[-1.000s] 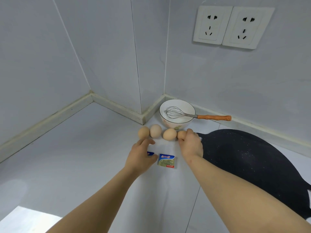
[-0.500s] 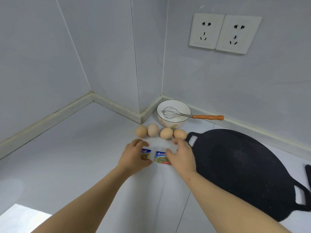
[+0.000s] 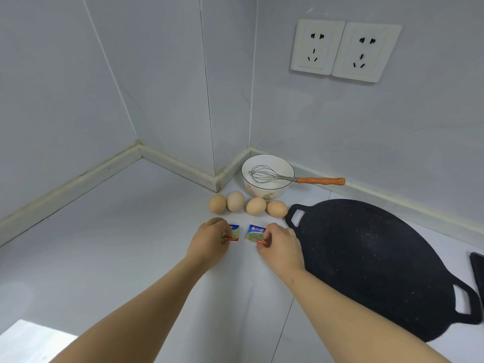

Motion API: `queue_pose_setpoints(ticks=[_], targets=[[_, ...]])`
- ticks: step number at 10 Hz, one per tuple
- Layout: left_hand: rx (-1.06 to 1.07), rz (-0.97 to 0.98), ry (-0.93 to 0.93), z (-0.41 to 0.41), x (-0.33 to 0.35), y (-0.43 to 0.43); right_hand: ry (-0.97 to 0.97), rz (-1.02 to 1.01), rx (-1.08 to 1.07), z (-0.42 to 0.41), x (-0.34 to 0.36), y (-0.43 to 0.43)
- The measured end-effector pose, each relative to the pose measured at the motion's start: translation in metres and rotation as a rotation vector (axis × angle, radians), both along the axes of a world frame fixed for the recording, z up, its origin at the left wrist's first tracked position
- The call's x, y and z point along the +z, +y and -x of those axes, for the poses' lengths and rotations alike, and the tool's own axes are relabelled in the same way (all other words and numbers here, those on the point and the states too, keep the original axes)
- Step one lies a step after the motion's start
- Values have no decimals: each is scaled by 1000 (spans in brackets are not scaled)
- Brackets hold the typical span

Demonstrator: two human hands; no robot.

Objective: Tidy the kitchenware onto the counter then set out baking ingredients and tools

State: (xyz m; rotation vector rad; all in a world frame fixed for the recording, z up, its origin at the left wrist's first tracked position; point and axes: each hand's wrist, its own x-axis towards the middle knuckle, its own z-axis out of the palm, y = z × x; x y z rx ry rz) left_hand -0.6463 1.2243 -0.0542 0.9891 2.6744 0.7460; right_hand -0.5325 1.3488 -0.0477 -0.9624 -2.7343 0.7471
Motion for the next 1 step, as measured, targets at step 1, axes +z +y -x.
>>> queue_pose_setpoints(ticks=[1], targets=[[-9, -4, 3, -2, 1, 3, 29, 15, 4, -1, 0, 1]])
